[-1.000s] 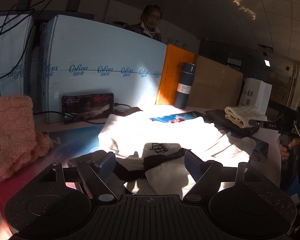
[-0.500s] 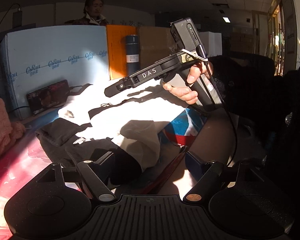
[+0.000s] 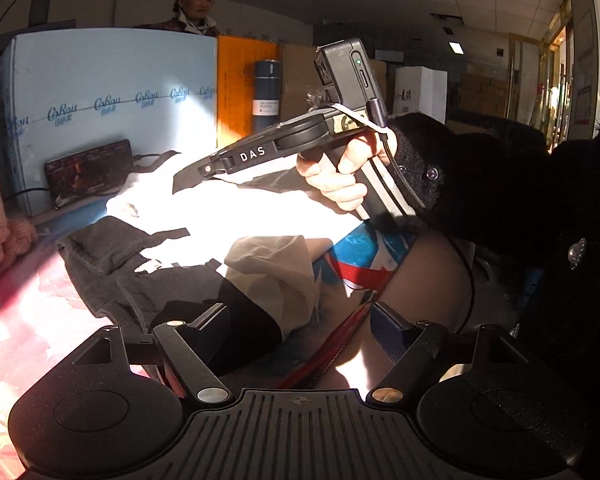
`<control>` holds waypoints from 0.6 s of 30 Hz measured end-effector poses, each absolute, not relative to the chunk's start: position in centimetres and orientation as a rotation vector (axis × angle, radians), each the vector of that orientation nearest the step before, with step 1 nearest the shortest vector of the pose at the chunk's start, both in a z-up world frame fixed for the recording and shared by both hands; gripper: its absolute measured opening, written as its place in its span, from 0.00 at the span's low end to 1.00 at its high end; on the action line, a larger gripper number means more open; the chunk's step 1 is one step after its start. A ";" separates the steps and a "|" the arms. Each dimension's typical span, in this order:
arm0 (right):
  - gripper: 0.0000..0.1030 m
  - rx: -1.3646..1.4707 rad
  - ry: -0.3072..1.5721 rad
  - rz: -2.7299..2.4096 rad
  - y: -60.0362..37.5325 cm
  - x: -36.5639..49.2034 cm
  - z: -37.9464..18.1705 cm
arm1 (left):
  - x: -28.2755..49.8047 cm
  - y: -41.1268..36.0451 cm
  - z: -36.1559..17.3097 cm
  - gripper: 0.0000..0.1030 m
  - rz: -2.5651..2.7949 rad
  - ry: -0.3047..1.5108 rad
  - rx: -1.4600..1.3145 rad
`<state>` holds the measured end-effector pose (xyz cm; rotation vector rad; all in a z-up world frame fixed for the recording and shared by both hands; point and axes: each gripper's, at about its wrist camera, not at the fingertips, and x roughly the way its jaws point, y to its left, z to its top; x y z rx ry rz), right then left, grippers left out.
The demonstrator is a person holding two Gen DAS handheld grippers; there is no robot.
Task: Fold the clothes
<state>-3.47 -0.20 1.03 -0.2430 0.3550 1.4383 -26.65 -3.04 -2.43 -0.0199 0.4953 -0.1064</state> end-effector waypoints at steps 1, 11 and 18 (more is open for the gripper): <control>0.06 -0.229 0.359 1.419 0.0 -3.1 1.2 | -26.6 -3.0 -2.5 0.77 -0.105 0.499 -0.025; 0.10 -0.350 0.436 1.239 4.2 -2.8 -0.1 | -26.5 -2.5 -2.5 0.77 -0.044 0.500 -0.064; 0.58 -0.154 0.424 1.061 -0.2 -1.9 2.6 | -26.1 -1.8 -1.5 0.76 -0.006 0.456 -0.067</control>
